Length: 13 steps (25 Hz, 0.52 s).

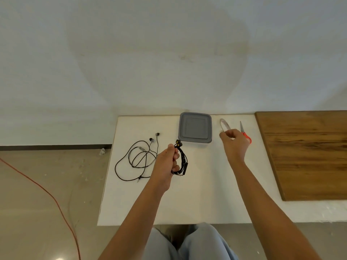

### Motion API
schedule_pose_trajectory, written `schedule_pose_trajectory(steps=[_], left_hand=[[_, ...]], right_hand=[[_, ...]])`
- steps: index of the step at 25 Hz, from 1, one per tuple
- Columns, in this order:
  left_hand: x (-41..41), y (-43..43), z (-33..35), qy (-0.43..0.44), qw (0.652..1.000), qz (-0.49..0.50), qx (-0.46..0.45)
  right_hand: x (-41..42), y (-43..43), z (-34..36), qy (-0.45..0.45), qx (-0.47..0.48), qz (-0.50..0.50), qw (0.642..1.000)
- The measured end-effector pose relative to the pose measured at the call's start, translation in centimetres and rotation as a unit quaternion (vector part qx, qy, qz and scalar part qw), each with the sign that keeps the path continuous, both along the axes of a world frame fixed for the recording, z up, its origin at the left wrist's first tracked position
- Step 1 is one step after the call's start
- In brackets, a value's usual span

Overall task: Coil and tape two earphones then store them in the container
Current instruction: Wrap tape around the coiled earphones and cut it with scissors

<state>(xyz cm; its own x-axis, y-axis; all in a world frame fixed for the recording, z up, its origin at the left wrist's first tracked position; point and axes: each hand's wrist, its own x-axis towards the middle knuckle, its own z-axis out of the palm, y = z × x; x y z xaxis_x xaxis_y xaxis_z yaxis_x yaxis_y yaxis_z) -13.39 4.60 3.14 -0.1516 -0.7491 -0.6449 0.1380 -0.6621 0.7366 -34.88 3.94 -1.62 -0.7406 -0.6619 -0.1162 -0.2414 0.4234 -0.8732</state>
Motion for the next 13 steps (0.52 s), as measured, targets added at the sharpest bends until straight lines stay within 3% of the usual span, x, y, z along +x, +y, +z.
schedule_pose_trajectory(steps=[4, 7, 13], left_hand=[[0.1, 1.0, 4.5, 0.011, 0.999, 0.013, -0.031], [0.6, 2.5, 9.3, 0.035, 0.996, -0.004, -0.084], [3.3, 6.5, 17.6, 0.024, 0.982, -0.03, -0.186]], right_hand=[[4.2, 3.9, 7.2, -0.188, -0.096, 0.07, 0.975], [7.7, 7.0, 12.4, -0.291, -0.103, 0.162, 0.937], [11.8, 11.8, 21.0, -0.257, -0.117, 0.276, 0.919]])
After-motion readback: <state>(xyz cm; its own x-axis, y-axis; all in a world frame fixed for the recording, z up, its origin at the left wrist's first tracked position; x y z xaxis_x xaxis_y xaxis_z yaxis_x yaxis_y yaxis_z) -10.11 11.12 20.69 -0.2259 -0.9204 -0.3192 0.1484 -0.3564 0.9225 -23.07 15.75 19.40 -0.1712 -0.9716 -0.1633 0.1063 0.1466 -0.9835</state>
